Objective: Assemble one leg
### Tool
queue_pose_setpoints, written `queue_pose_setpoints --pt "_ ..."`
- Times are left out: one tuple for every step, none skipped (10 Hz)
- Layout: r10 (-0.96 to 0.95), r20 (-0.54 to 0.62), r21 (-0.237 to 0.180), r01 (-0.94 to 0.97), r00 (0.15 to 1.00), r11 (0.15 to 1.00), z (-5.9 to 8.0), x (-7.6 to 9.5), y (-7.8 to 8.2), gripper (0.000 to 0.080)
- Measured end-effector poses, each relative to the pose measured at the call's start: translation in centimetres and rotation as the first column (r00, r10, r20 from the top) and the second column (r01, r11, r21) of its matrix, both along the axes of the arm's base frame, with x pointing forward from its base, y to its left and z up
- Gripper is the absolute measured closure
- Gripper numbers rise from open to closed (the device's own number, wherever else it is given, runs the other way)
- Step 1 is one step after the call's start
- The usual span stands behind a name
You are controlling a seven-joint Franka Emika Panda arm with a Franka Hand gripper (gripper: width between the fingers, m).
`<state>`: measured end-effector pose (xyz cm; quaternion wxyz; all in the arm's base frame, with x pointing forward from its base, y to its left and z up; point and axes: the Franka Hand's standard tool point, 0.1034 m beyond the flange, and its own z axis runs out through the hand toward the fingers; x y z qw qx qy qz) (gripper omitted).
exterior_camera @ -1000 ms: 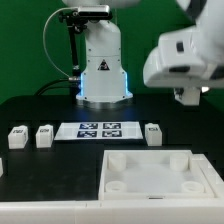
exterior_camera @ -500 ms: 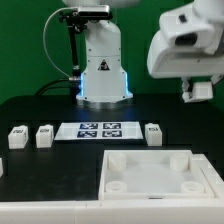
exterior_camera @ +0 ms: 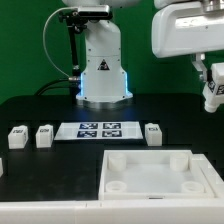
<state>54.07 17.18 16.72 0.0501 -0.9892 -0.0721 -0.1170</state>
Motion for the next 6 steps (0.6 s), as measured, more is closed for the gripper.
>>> queue_pose_setpoints --pt "0.090 0.110 -0.019 -0.089 0.990 0.996 -1.3 1.7 -2.0 0.0509" --pt "0.093 0.239 -0.020 -0.091 0.966 0.996 -1.2 4.7 -3.4 0.0509" --pt "0.117 0.374 -0.032 -0.113 0.920 0.993 -0.8 6.7 -3.9 0.0509" --pt "0.123 0.486 -0.046 -0.115 0.865 0.992 -1.4 7.2 -4.8 0.0509" --pt "0.126 0.405 -0.046 -0.118 0.906 0.992 -3.8 6.2 -5.0 0.0509" --pt "0.126 0.407 -0.047 -0.118 0.905 0.992 -3.1 6.6 -4.9 0.0509"
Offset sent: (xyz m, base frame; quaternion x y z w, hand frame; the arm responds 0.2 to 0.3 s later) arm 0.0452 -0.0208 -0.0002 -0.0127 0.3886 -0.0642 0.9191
